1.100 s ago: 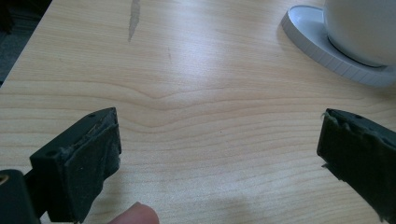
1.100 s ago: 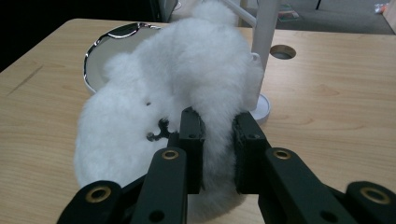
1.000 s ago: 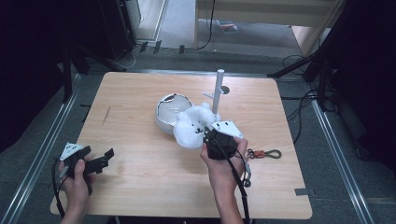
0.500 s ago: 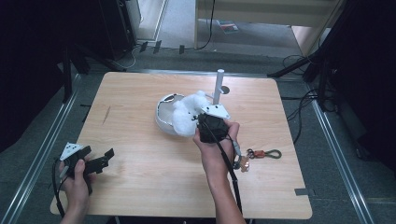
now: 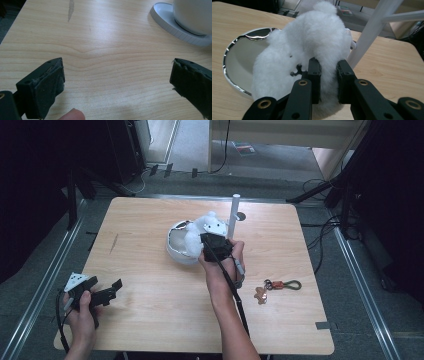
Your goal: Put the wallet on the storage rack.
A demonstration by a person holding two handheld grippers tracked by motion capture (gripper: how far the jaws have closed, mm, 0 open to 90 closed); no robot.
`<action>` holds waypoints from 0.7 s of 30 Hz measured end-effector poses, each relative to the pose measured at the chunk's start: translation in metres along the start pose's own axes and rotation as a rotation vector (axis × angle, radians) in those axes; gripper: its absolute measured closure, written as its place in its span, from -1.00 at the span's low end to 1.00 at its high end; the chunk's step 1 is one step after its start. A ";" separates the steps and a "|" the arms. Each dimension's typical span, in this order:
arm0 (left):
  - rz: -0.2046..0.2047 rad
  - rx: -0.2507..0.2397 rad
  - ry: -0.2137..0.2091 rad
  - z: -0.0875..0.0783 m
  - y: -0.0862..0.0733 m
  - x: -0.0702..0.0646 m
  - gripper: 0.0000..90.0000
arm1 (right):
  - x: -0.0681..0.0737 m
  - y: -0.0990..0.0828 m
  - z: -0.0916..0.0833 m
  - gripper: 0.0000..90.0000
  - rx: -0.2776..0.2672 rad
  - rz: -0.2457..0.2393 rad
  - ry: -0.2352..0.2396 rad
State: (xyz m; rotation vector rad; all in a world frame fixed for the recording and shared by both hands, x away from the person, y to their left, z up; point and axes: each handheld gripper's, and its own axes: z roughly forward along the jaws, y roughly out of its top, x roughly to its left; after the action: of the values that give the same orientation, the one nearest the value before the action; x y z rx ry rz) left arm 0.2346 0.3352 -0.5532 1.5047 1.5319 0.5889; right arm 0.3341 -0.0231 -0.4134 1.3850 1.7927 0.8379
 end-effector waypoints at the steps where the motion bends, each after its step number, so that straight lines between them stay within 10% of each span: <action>1: -0.001 0.000 0.000 0.000 0.000 0.000 -0.99 | 0.003 0.000 0.002 0.73 0.002 -0.008 -0.014; 21: 0.001 -0.001 -0.001 0.000 0.000 0.000 -0.99 | 0.034 -0.004 0.029 0.68 -0.034 0.012 0.013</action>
State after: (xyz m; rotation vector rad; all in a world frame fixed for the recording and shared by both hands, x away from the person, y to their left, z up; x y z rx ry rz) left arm 0.2348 0.3353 -0.5531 1.5051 1.5295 0.5895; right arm 0.3508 0.0116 -0.4375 1.3731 1.7730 0.8819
